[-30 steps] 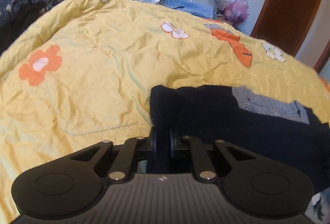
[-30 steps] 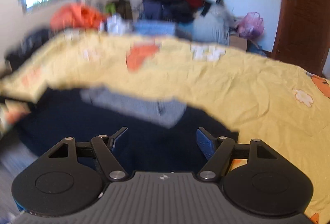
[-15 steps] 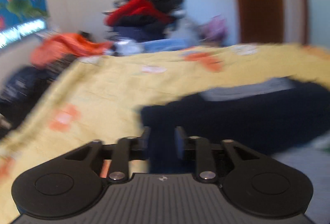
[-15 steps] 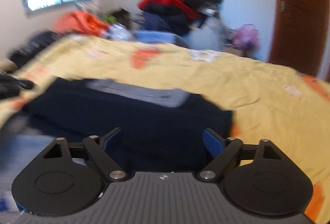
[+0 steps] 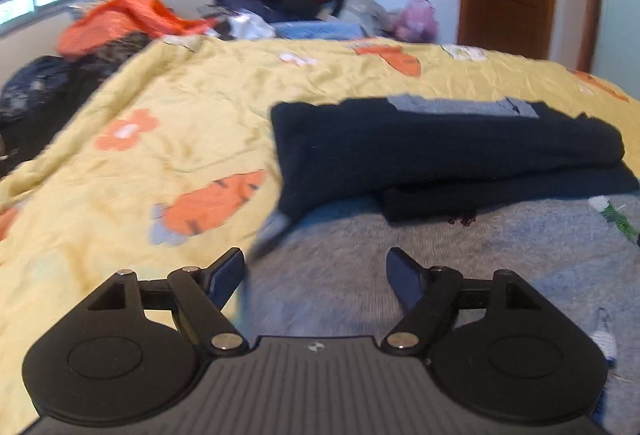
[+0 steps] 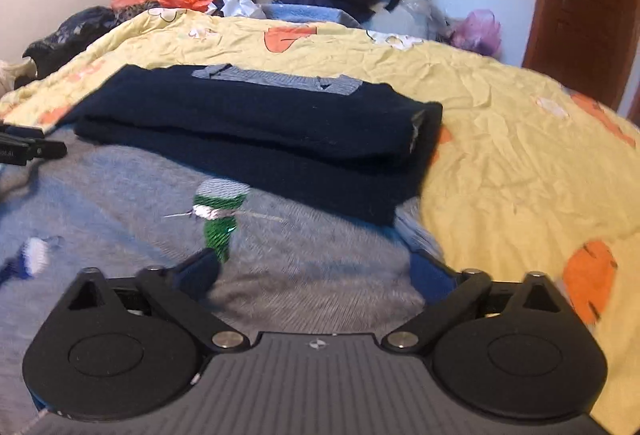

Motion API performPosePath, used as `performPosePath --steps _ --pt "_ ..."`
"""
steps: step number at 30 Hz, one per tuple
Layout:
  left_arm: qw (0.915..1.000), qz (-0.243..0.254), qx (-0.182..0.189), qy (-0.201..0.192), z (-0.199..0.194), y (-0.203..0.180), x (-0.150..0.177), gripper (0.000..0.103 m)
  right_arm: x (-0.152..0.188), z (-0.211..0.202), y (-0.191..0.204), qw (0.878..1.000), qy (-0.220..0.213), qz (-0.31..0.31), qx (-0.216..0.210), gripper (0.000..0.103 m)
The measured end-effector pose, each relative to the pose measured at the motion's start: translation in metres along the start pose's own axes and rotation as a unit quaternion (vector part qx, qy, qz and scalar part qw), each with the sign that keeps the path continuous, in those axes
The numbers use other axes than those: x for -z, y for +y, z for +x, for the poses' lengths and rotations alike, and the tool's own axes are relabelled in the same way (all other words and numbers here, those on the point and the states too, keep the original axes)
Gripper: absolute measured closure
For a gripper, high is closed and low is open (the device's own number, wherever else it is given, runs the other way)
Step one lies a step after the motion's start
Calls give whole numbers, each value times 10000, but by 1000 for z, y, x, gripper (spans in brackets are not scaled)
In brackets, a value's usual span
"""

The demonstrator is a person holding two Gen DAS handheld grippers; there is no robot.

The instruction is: Fold small clothes

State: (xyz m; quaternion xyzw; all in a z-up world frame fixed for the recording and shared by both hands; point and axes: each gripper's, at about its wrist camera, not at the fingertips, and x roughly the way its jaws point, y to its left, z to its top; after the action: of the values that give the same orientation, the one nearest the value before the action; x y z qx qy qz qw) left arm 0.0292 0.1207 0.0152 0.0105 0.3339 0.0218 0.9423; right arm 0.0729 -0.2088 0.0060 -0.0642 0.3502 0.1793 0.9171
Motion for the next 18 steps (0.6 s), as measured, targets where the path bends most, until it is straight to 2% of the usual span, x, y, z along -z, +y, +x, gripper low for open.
performPosePath --steps 2,4,6,7,8,10,12,14,15,16,17,18 --pt "9993 -272 233 -55 -21 6 11 25 4 -22 -3 9994 -201 247 -151 14" --pt "9980 -535 338 -12 -35 16 24 25 13 -39 -17 9981 -261 552 -12 16" --pt "9960 -827 314 141 -40 26 33 25 23 -43 -38 9953 60 940 239 38" --pt "9940 -1018 307 242 -39 32 36 25 28 -42 -44 9946 150 983 305 44" --pt "9915 -1212 343 317 -39 37 39 25 31 -45 -45 9953 74 869 424 47" --pt "9867 -1531 490 261 -41 44 42 26 31 -44 -47 9947 143 937 397 51" --pt "9805 -1761 800 342 -40 47 39 47 28 -40 -43 9953 176 910 268 54" --pt "9705 -2040 1204 443 -37 51 38 49 24 -36 -44 9948 173 990 162 54" --pt "9676 -2107 1313 466 -35 52 38 56 23 -35 -47 9934 164 1129 62 54" --pt "9688 -2064 1280 499 -33 50 38 61 21 -33 -48 9923 157 1227 -9 57" --pt "9726 -1969 1139 483 -32 48 39 76 20 -31 -45 9931 184 1160 -23 73" --pt "9756 -1892 992 504 -31 47 39 92 18 -31 -38 9954 239 926 97 93"
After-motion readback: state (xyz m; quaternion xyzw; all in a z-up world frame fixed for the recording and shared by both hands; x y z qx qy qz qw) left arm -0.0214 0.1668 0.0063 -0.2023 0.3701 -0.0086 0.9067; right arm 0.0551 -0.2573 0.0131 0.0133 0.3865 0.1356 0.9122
